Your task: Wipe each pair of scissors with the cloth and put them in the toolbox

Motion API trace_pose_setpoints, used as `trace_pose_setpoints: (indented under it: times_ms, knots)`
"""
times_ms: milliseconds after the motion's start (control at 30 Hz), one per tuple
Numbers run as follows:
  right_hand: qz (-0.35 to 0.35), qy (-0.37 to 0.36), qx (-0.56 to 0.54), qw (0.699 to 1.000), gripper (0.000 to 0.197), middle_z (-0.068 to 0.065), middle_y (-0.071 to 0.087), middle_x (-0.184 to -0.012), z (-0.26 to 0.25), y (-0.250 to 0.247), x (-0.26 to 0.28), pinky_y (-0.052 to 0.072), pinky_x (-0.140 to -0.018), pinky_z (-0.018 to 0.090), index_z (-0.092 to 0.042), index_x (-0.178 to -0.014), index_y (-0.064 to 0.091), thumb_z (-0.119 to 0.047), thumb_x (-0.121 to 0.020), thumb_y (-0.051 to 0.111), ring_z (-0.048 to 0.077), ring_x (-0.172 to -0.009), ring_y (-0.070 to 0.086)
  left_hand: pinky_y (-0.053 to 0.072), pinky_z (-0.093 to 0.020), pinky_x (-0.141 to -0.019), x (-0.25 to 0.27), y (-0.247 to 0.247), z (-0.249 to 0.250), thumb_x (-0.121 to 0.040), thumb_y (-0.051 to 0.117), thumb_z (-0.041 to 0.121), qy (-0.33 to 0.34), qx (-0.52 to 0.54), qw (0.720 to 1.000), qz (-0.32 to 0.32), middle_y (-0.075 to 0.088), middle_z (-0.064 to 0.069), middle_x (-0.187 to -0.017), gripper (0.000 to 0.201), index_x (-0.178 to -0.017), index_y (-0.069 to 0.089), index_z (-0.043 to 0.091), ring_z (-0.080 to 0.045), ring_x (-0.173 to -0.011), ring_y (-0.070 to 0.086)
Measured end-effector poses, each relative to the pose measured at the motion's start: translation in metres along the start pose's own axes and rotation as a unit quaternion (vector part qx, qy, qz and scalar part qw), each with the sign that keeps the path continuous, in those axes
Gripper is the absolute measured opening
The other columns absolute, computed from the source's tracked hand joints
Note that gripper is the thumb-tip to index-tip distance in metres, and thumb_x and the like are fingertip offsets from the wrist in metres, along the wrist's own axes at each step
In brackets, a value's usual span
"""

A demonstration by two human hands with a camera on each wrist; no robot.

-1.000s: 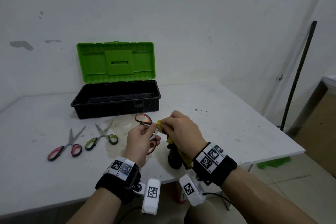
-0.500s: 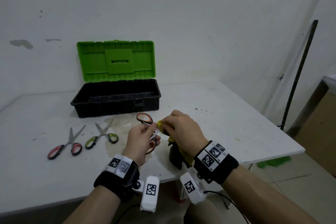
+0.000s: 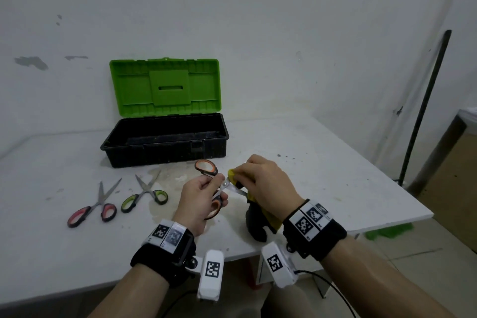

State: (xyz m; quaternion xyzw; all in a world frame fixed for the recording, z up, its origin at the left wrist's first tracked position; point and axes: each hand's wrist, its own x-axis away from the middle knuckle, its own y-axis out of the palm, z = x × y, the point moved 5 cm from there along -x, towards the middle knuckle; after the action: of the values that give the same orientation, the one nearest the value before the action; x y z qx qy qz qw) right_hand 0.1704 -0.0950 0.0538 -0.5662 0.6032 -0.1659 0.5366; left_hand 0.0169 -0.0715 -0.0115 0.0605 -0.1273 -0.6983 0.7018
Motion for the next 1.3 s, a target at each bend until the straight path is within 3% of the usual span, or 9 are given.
trace_pose_setpoints:
  times_ms: [233,333,533,667,833,933,1067,1200,1300]
  knots:
    - [0.041,0.129,0.018,0.991,0.027,-0.005,0.054,-0.089,0.025,-0.019,-0.011,0.053,-0.069,0.04,-0.026,-0.086,0.071,-0.038,-0.098,0.05,0.016,-0.079,0.056,0.054,-0.025,-0.053,0.002,-0.004,-0.003,-0.097,0.064,0.016,-0.005,0.01,1.0,0.024,0.058,-0.015,-0.073,0.019,-0.092,0.065,-0.003,-0.019,-0.058,0.059]
    - [0.059,0.101,0.011,0.993,0.025,-0.006,0.054,-0.09,0.003,-0.033,-0.003,0.051,-0.066,0.035,-0.026,-0.09,0.072,-0.037,-0.097,0.051,0.016,-0.079,0.057,0.056,-0.025,-0.054,0.001,-0.009,-0.003,-0.097,0.064,0.018,-0.01,0.032,0.998,0.05,0.06,-0.02,-0.085,0.021,-0.094,0.064,-0.003,-0.021,-0.064,0.063]
    - [-0.017,0.065,0.037,0.997,0.027,-0.004,0.051,-0.092,-0.028,0.0,0.002,0.05,-0.066,0.036,-0.024,-0.093,0.069,-0.038,-0.099,0.047,0.02,-0.081,0.057,0.06,-0.032,-0.063,0.002,-0.001,-0.007,-0.099,0.06,0.018,-0.002,0.054,0.998,0.035,0.069,-0.022,-0.102,0.024,-0.1,0.066,-0.005,-0.027,-0.08,0.073]
    - [-0.027,0.064,0.049,0.996,0.027,-0.003,0.05,-0.091,-0.022,0.018,-0.002,0.049,-0.063,0.035,-0.021,-0.093,0.068,-0.036,-0.099,0.046,0.02,-0.08,0.057,0.058,-0.027,-0.059,0.007,0.004,-0.005,-0.101,0.056,0.016,0.015,0.045,0.999,0.017,0.069,-0.02,-0.089,0.025,-0.096,0.065,-0.006,-0.021,-0.068,0.073]
    - [0.015,0.101,0.064,0.993,0.029,-0.002,0.05,-0.088,-0.005,0.004,-0.016,0.051,-0.063,0.037,-0.022,-0.088,0.068,-0.037,-0.099,0.046,0.024,-0.077,0.059,0.06,-0.032,-0.066,0.005,-0.001,-0.006,-0.098,0.062,0.014,0.025,0.029,0.999,0.039,0.073,-0.023,-0.092,0.019,-0.095,0.068,-0.003,-0.025,-0.079,0.074]
    - [0.012,0.065,0.034,0.997,0.027,-0.003,0.052,-0.089,-0.014,0.002,-0.011,0.051,-0.064,0.037,-0.024,-0.09,0.069,-0.039,-0.098,0.048,0.021,-0.078,0.058,0.06,-0.032,-0.066,0.005,0.0,-0.003,-0.099,0.06,0.015,0.015,0.042,0.999,0.031,0.073,-0.02,-0.091,0.02,-0.096,0.068,-0.004,-0.026,-0.078,0.074]
    - [-0.044,0.041,0.032,0.998,0.028,-0.004,0.054,-0.092,-0.027,0.016,0.0,0.052,-0.066,0.038,-0.02,-0.094,0.069,-0.039,-0.098,0.048,0.019,-0.08,0.057,0.053,-0.02,-0.051,0.005,0.004,-0.003,-0.101,0.057,0.017,0.003,0.034,0.999,0.011,0.071,-0.02,-0.091,0.025,-0.101,0.067,-0.006,-0.018,-0.065,0.071]
    - [-0.039,0.057,0.044,0.997,0.027,-0.004,0.052,-0.091,-0.018,0.017,-0.004,0.047,-0.061,0.032,-0.021,-0.096,0.071,-0.037,-0.098,0.049,0.019,-0.08,0.057,0.06,-0.037,-0.073,0.005,0.005,-0.007,-0.1,0.058,0.024,-0.026,0.068,0.997,0.002,0.072,-0.024,-0.11,0.033,-0.111,0.066,-0.006,-0.031,-0.092,0.072]
    - [-0.047,0.061,0.045,0.996,0.026,-0.003,0.051,-0.09,-0.016,0.018,-0.003,0.047,-0.061,0.033,-0.022,-0.095,0.07,-0.037,-0.098,0.05,0.021,-0.08,0.058,0.057,-0.052,-0.089,0.007,0.006,-0.005,-0.102,0.053,0.031,-0.063,0.117,0.991,-0.002,0.072,-0.021,-0.104,0.034,-0.104,0.065,-0.001,-0.035,-0.094,0.07]
